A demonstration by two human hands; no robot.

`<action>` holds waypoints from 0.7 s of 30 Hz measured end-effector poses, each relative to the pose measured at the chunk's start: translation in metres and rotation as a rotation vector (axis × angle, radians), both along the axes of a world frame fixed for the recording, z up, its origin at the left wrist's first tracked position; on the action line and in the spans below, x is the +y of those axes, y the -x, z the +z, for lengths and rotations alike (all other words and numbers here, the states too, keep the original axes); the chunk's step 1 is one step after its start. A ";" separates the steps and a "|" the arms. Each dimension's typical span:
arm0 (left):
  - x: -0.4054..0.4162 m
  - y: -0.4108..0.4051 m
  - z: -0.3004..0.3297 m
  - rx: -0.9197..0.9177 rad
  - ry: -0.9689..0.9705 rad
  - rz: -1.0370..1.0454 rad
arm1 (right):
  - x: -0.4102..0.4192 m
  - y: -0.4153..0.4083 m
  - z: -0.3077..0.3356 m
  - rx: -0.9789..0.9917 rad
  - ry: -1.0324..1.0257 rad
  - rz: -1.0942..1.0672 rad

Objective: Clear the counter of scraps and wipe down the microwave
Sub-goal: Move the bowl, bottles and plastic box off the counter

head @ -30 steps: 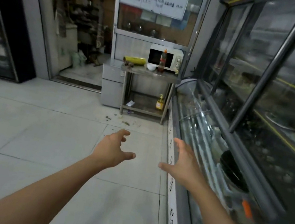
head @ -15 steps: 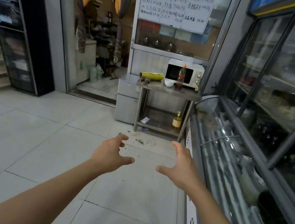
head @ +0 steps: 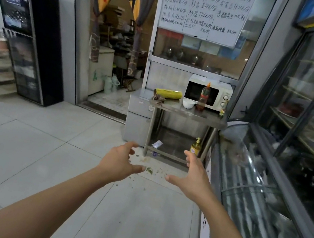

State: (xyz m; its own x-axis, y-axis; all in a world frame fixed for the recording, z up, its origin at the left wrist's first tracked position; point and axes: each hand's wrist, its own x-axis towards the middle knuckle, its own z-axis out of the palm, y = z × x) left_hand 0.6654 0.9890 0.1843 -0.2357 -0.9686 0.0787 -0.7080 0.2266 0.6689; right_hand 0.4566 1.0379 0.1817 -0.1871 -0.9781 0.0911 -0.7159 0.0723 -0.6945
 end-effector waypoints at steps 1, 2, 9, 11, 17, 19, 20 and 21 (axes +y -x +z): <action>-0.015 0.005 0.000 -0.004 0.001 -0.005 | -0.014 0.005 0.000 0.003 0.001 -0.003; -0.030 0.010 -0.001 -0.007 0.000 -0.010 | -0.029 0.009 -0.001 0.000 -0.001 -0.007; -0.160 0.041 -0.002 -0.018 0.014 -0.082 | -0.144 0.038 0.001 0.045 0.018 -0.073; -0.200 0.048 0.000 -0.007 0.020 -0.098 | -0.178 0.045 0.005 0.058 0.022 -0.097; -0.315 0.068 0.008 0.022 -0.023 -0.164 | -0.273 0.058 0.011 0.030 0.005 -0.177; -0.347 0.075 0.009 0.017 -0.023 -0.186 | -0.301 0.065 0.011 0.020 -0.012 -0.198; -0.361 0.079 0.009 0.014 -0.022 -0.196 | -0.315 0.068 0.012 0.012 -0.016 -0.207; -0.374 0.083 0.008 0.011 -0.020 -0.204 | -0.329 0.071 0.012 0.008 -0.013 -0.213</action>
State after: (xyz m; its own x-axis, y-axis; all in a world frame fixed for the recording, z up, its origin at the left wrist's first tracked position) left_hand 0.5824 0.6145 0.1927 -0.4260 -0.9025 0.0634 -0.6414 0.3507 0.6824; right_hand 0.3855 0.7092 0.1934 -0.3888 -0.9178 0.0808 -0.6889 0.2314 -0.6869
